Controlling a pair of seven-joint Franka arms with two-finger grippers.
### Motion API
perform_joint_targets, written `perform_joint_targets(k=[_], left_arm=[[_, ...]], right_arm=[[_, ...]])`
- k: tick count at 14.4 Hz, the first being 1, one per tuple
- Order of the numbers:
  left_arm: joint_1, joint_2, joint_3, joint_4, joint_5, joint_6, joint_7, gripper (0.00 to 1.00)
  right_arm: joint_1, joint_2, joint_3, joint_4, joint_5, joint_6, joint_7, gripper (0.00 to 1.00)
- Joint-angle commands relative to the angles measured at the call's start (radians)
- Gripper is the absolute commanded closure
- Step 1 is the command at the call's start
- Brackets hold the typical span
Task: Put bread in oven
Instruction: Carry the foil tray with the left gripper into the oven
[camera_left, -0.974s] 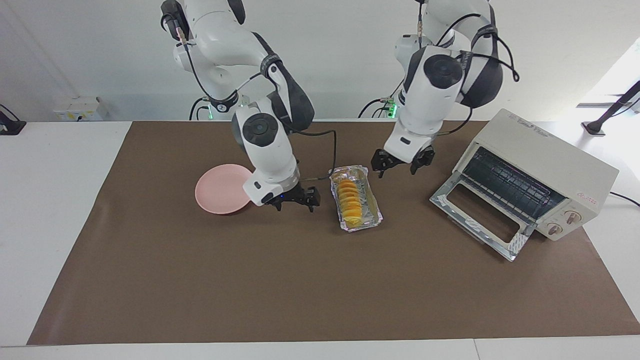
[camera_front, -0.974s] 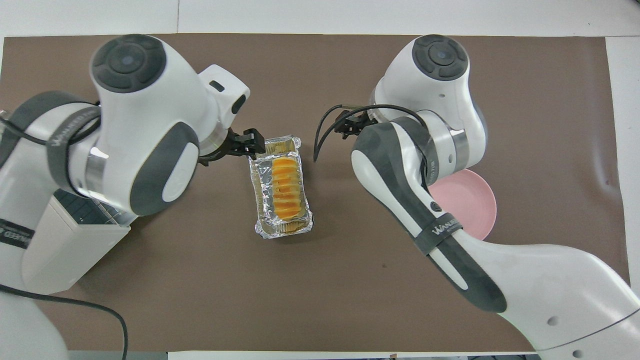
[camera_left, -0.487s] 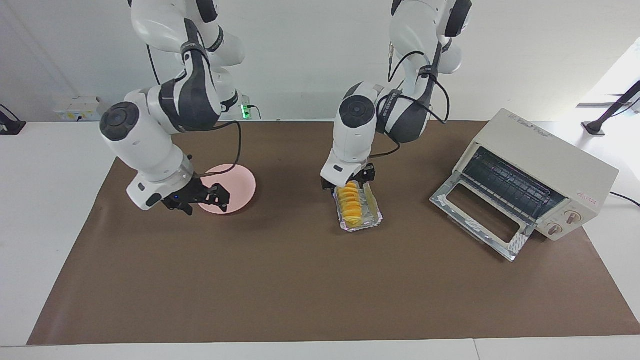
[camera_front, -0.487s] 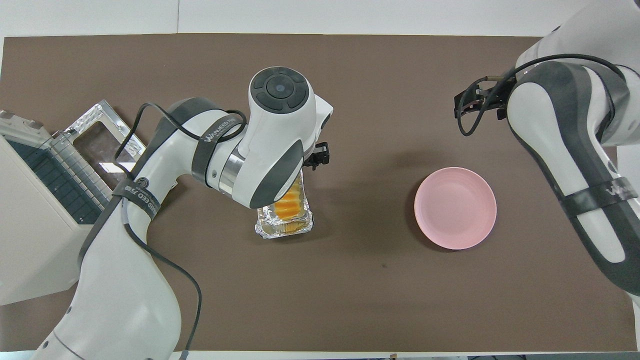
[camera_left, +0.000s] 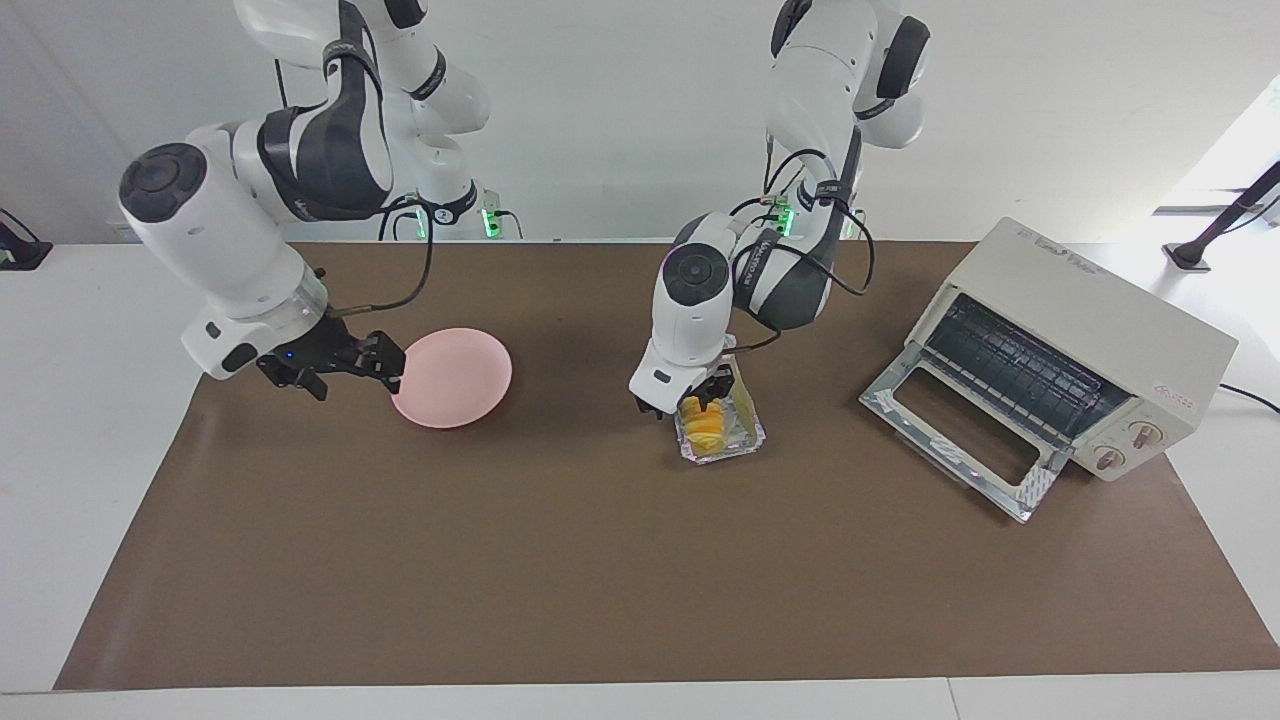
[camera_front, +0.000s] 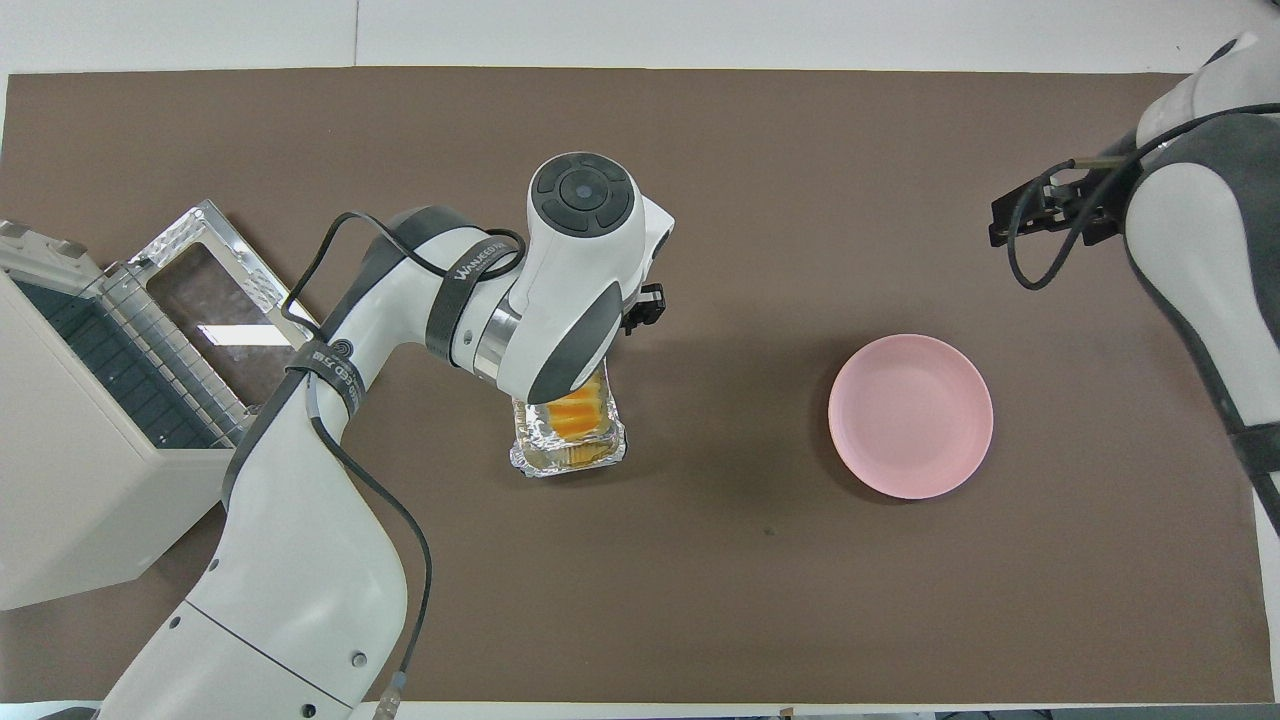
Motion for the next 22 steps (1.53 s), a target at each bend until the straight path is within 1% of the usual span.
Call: perform_joint_targets(k=[1, 3, 5, 6, 7, 8, 11, 13, 14, 16, 17, 19, 20, 22], left_arm=[[-0.014, -0.008, 0.014, -0.040, -0.001, 0.033, 0.001, 0.39], [-0.029, -0.015, 0.014, -0.057, -0.001, 0.033, 0.000, 0.44], [-0.043, -0.020, 0.014, -0.068, -0.001, 0.031, -0.003, 0.55], [-0.045, -0.020, 0.014, -0.069, -0.001, 0.026, -0.006, 0.72], [-0.051, -0.021, 0.015, -0.074, -0.001, 0.026, -0.008, 0.92], [-0.055, -0.024, 0.015, -0.083, -0.001, 0.032, -0.011, 1.00], [-0.051, -0.032, 0.015, -0.106, -0.001, 0.037, -0.010, 1.00], [-0.042, -0.037, 0.029, -0.094, -0.001, 0.001, -0.011, 1.00], [-0.045, -0.031, 0.062, -0.055, -0.006, -0.062, -0.011, 1.00], [-0.039, 0.006, 0.113, 0.092, -0.009, -0.199, -0.054, 1.00], [-0.037, 0.005, 0.151, 0.130, -0.009, -0.231, -0.059, 1.00], [-0.034, 0.002, 0.277, 0.173, -0.017, -0.262, -0.051, 1.00], [-0.023, 0.002, 0.306, 0.193, -0.015, -0.285, -0.054, 1.00], [-0.008, 0.000, 0.381, 0.193, -0.014, -0.309, -0.057, 1.00]], right_arm=[[-0.036, -0.088, 0.014, -0.038, -0.021, -0.056, -0.038, 0.00], [-0.033, -0.137, 0.014, -0.060, -0.055, -0.070, -0.032, 0.00], [-0.030, -0.167, 0.014, -0.073, -0.089, -0.099, -0.026, 0.00], [-0.028, -0.181, 0.014, -0.074, -0.093, -0.113, -0.011, 0.00], [-0.025, -0.191, 0.016, -0.073, -0.093, -0.128, 0.024, 0.00], [-0.024, -0.198, 0.016, -0.073, -0.093, -0.136, 0.053, 0.00], [-0.024, -0.203, 0.016, -0.082, -0.093, -0.139, 0.057, 0.00], [-0.030, -0.207, 0.016, -0.090, -0.092, -0.139, 0.060, 0.00], [-0.033, -0.209, 0.016, -0.090, -0.092, -0.139, 0.055, 0.00], [-0.033, -0.209, 0.016, -0.090, -0.093, -0.139, 0.052, 0.00], [-0.033, -0.209, 0.018, -0.091, -0.092, -0.139, 0.055, 0.00], [-0.033, -0.209, 0.018, -0.088, -0.092, -0.139, 0.054, 0.00], [-0.033, -0.209, 0.018, -0.088, -0.092, -0.139, 0.054, 0.00], [-0.033, -0.209, 0.018, -0.088, -0.092, -0.139, 0.054, 0.00]])
